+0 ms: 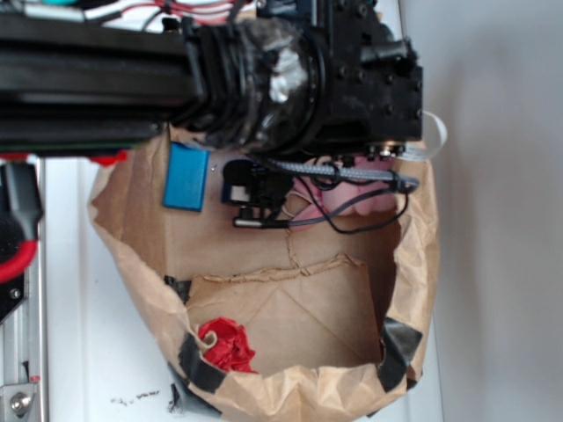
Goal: Grab the green animal.
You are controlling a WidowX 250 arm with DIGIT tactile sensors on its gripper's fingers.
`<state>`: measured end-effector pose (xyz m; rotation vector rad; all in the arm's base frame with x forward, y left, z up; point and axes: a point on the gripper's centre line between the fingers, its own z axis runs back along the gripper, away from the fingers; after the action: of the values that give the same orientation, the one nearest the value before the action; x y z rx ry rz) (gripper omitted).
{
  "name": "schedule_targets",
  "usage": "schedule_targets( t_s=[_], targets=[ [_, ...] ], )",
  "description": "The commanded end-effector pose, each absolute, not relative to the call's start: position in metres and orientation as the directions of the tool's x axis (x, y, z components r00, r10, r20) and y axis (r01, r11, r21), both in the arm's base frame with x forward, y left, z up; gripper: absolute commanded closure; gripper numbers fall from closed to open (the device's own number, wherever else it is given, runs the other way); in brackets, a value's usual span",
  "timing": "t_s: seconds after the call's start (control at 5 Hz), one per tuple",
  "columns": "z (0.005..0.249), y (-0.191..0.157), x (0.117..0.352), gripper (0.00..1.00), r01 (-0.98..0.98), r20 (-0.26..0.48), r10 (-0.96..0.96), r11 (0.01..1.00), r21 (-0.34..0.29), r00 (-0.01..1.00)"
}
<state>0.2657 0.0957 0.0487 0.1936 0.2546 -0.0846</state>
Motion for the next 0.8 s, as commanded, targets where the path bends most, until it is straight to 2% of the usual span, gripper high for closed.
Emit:
schedule_targets(
  t_s=[0.0, 0.2, 0.6],
  targets=[
    [0.100, 0.120, 0.253, 0.00, 0.117, -0.244, -0.078, 0.982, 0.148, 0.967],
    [0.097, 0.127, 0.249, 0.00, 0.109, -0.240, -0.062, 0.976, 0.190, 0.969],
    [0.063, 0.139, 0.252, 0.00, 0.090, -0.280, -0.004, 0.951, 0.295, 0.960]
  ],
)
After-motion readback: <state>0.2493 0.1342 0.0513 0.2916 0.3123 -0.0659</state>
